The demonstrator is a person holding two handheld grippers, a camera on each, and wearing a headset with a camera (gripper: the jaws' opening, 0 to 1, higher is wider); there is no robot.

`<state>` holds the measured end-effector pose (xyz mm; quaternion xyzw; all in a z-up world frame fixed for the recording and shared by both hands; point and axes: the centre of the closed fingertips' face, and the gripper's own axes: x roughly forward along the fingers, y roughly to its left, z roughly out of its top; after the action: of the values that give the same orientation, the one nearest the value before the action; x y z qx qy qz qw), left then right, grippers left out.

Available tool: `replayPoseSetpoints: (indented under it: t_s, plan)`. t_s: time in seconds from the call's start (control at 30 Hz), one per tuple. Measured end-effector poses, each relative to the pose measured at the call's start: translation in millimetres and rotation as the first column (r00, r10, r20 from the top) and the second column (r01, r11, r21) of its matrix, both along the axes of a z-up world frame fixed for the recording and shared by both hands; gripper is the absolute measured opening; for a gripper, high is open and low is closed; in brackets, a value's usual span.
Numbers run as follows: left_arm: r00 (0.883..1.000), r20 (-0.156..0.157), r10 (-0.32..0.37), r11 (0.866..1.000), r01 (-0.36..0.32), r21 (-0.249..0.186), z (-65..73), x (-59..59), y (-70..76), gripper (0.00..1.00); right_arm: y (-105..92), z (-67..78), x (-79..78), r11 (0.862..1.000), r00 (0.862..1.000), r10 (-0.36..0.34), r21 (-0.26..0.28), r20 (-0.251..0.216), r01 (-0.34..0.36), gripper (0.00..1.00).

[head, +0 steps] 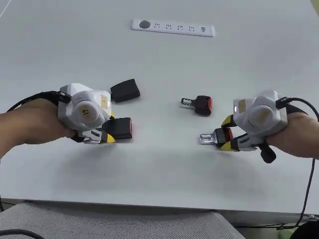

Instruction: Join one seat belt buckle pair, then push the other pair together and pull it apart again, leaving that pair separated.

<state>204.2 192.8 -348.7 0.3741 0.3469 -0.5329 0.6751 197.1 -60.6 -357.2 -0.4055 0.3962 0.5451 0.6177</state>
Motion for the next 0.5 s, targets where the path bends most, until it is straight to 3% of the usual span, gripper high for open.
replayPoseSetpoints:
  t_s: [0.2, 0.37, 0.5]
  plan:
    - [0.998, -0.007, -0.055, 0.998, 0.055, 0.026, -4.5, -0.8, -1.2, 0.34, -1.8, -2.9, 0.4, 1.000, 1.000, 0.013, -0.002, -0.007, -0.013, 0.35]
    - [0.995, 0.009, -0.100, 0.994, 0.100, 0.054, -8.9, -2.3, -0.7, 0.34, -1.3, -4.4, -0.1, 1.000, 1.000, 0.016, -0.008, -0.012, -0.016, 0.35]
    - [0.994, 0.000, -0.109, 0.993, 0.109, 0.053, -8.0, -2.8, -1.1, 0.34, -0.9, -4.9, -0.4, 1.000, 1.000, 0.017, -0.022, -0.009, -0.017, 0.34]
